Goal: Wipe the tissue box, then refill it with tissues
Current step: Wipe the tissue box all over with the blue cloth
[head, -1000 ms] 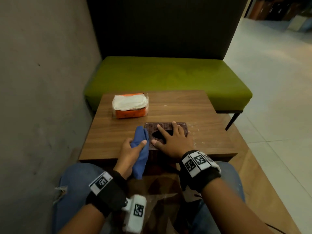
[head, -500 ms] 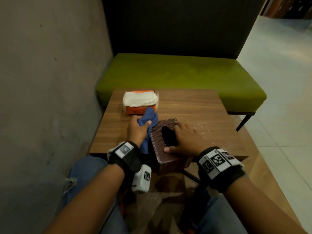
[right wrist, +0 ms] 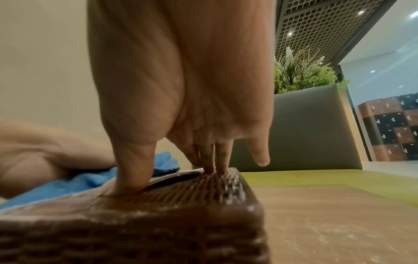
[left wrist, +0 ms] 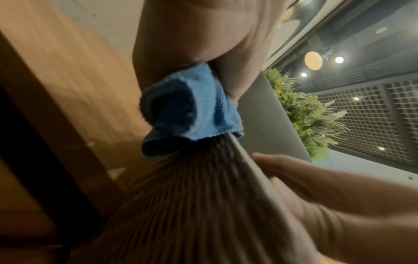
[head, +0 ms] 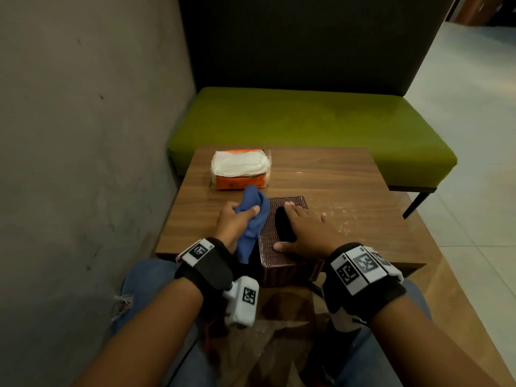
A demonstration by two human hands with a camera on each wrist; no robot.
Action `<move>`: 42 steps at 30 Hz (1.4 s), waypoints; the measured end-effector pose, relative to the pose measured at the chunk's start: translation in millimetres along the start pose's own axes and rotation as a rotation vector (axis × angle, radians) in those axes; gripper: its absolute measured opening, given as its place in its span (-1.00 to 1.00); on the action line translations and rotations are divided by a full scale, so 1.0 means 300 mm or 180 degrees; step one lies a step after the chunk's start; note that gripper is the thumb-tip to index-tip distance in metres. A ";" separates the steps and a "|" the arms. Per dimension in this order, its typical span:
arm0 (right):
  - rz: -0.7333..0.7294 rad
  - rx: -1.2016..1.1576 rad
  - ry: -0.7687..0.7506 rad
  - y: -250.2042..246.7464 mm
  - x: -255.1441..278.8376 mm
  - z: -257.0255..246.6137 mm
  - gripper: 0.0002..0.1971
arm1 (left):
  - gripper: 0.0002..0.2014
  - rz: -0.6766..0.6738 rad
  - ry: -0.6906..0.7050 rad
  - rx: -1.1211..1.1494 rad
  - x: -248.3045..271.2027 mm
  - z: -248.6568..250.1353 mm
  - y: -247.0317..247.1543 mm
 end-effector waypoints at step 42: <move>0.0336 -0.0016 0.0554 0.006 -0.016 -0.005 -0.07 | -0.78 0.0206 0.0573 -0.0608 0.236 -0.126 -0.035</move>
Point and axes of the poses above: each hand's wrist, its own x-axis away from the middle knuckle, its own y-axis out of the palm, z = x × y, the point moved 4 cm from there along -x, towards the middle knuckle, and after that the axes turned 8 degrees about -y, right-handed, at the moved point
